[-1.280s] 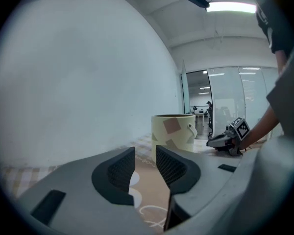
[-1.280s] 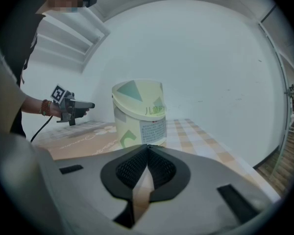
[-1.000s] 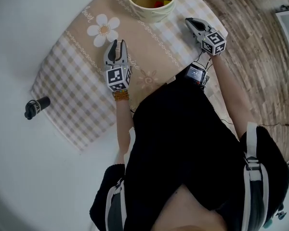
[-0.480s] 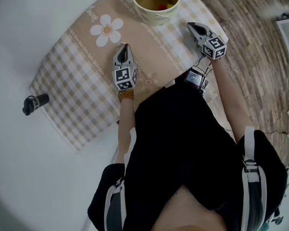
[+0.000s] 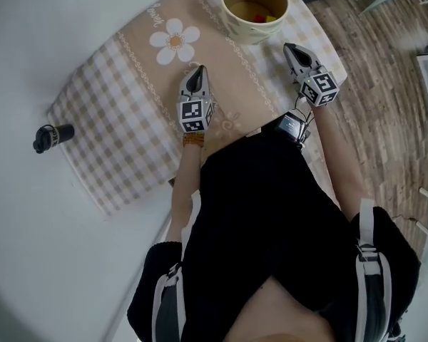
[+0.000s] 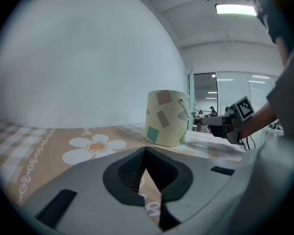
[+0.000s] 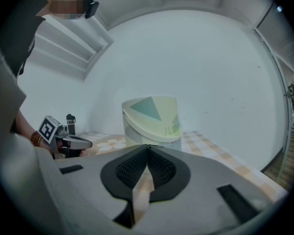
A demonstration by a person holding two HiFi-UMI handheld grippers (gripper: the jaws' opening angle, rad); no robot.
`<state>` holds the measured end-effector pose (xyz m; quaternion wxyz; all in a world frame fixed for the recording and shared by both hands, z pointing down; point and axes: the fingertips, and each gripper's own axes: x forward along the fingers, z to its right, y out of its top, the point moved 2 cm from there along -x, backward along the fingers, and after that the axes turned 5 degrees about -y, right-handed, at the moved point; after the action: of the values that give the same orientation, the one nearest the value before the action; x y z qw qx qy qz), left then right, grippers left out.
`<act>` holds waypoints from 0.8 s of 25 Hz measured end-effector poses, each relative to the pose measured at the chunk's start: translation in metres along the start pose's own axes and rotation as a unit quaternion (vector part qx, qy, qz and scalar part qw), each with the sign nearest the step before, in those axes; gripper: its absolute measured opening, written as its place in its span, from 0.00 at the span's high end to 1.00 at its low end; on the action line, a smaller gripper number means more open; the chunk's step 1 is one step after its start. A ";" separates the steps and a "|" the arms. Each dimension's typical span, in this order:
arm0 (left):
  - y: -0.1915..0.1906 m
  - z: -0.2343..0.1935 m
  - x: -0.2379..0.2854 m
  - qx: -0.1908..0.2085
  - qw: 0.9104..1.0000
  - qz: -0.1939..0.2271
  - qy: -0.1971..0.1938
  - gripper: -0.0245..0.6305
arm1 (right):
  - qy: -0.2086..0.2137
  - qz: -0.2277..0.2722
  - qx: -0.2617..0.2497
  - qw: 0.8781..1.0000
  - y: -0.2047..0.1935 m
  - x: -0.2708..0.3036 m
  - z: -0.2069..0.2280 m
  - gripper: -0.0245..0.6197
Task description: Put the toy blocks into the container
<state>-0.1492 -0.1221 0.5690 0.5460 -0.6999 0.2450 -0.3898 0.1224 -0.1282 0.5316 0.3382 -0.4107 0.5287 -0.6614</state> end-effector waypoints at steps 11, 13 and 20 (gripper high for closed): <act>0.000 -0.025 -0.018 -0.030 0.992 0.026 0.123 0.96 | -0.018 0.013 -0.037 0.999 -0.009 0.060 -0.117 0.95; 0.001 -0.028 -0.020 -0.031 0.990 0.032 0.136 0.96 | -0.022 0.005 -0.040 0.999 -0.015 0.064 -0.121 0.95; 0.000 -0.031 -0.021 -0.036 0.988 0.029 0.146 0.96 | -0.024 -0.006 -0.049 0.998 -0.019 0.068 -0.127 0.95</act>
<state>-0.1865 -0.1239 0.5668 0.4898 -0.6477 0.3561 -0.4624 -0.0219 -0.1307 0.5500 0.3264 -0.4461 0.5494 -0.6266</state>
